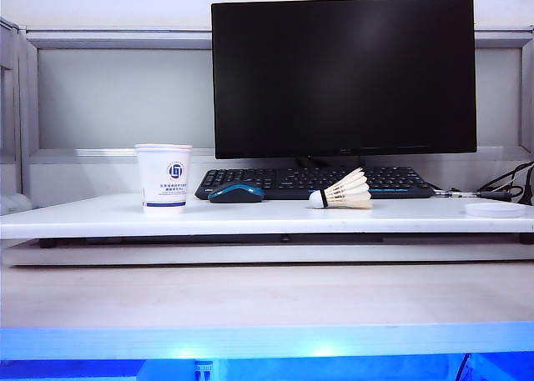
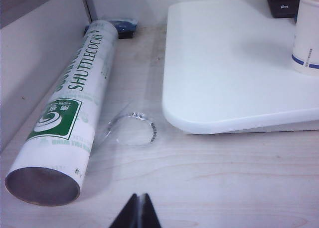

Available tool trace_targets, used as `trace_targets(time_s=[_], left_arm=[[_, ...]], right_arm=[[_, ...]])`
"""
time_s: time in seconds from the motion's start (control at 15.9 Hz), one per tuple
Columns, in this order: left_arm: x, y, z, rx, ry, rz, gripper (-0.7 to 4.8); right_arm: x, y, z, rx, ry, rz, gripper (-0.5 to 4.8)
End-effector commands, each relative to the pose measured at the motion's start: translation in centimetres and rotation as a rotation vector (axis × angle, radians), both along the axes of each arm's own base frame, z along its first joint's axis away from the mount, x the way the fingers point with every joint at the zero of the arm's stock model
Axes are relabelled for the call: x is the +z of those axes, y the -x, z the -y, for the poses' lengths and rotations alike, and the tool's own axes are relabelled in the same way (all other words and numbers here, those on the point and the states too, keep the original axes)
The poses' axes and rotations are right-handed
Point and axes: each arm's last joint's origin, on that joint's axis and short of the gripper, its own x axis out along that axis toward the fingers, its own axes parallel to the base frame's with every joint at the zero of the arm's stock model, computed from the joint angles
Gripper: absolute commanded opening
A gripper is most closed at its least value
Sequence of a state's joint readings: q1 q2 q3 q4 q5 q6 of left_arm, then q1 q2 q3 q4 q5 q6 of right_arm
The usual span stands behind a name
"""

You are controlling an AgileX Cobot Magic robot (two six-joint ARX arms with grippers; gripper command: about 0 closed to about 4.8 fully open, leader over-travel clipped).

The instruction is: Pick up the badminton from the table and put it into the white paper cup.

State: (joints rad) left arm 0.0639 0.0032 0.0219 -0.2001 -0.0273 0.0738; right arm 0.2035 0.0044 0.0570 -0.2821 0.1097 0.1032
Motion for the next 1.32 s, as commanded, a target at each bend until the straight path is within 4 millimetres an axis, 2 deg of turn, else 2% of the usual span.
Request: trace_targets(time_s=[0.06,0.25,0.5,0.63,0.69,0.82,0.94,1.13,1.19,1.25,1.32], left_arm=[[-0.2,0.0,0.0,-0.002,0.004,-0.024,0.18],[-0.2,0.0,0.0,-0.01,0.006,-0.022,0.17],[0.7,-0.1,0.3,-0.093,0.011,0.074,-0.06],[0.9,-0.1,0.6,-0.205,0.025,0.086,-0.06],[0.9,-0.1,0.6,-0.216,0.027,0.086,-0.06],[2.1,0.2,0.8,-0.284,0.018,0.123,-0.06],[3.2,0.5,1.0,-0.349,-0.033,0.158,-0.06],[4.0,0.9,1.3,-0.435,-0.025,0.135,-0.06],[4.2,1.1,1.3,-0.441,-0.017,0.111,-0.06],[4.3,1.1,1.3,-0.441,-0.017,0.111,-0.06],[4.3,1.1,1.3,-0.441,-0.017,0.11,-0.06]], right_arm=[[0.4,0.0,0.0,-0.002,-0.002,0.027,-0.06],[0.8,0.1,-0.1,0.026,-0.011,0.038,-0.06],[3.2,0.6,0.0,0.027,-0.025,0.11,-0.06],[5.3,1.2,0.2,0.028,-0.038,0.175,-0.06],[5.8,1.4,0.2,0.029,-0.042,0.19,-0.06],[8.2,2.3,0.2,0.101,-0.075,0.253,-0.05],[9.1,2.9,0.2,0.139,-0.156,0.242,0.17],[10.1,3.3,0.0,0.198,-0.283,0.206,1.32],[11.2,3.1,-0.1,0.221,-0.308,0.162,2.55],[11.9,2.8,-0.2,0.24,-0.31,0.142,3.06],[12.7,2.2,-0.4,0.263,-0.31,0.111,3.27]])
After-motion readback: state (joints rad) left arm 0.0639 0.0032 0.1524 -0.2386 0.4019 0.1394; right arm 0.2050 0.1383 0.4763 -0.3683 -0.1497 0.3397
